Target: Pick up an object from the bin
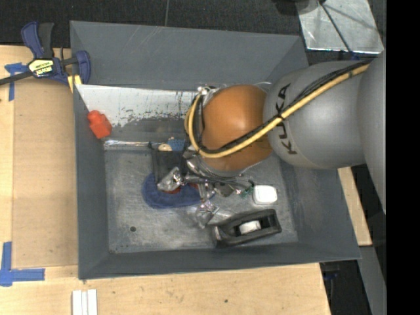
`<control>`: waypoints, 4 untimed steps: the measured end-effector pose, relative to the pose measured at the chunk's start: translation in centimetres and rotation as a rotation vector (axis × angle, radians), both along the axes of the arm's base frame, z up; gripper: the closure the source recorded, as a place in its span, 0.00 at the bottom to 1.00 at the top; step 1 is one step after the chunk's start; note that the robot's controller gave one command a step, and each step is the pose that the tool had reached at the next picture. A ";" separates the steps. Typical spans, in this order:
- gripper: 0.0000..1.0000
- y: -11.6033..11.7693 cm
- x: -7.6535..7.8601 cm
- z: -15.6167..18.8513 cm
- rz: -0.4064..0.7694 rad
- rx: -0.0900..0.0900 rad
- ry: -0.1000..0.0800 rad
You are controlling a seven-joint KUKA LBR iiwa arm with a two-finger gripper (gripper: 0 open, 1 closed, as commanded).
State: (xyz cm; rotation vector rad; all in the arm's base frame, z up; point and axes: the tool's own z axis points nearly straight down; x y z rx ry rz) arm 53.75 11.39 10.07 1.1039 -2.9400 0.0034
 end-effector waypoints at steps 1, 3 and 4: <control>0.00 -0.5 2.8 -2.1 0.406 0.011 -0.024; 1.00 4.5 6.0 8.4 0.377 0.006 -0.013; 1.00 4.7 5.2 12.2 0.373 0.004 -0.008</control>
Offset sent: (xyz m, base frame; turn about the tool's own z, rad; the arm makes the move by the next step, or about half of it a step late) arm 0.0218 -0.0095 -0.0307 -0.4076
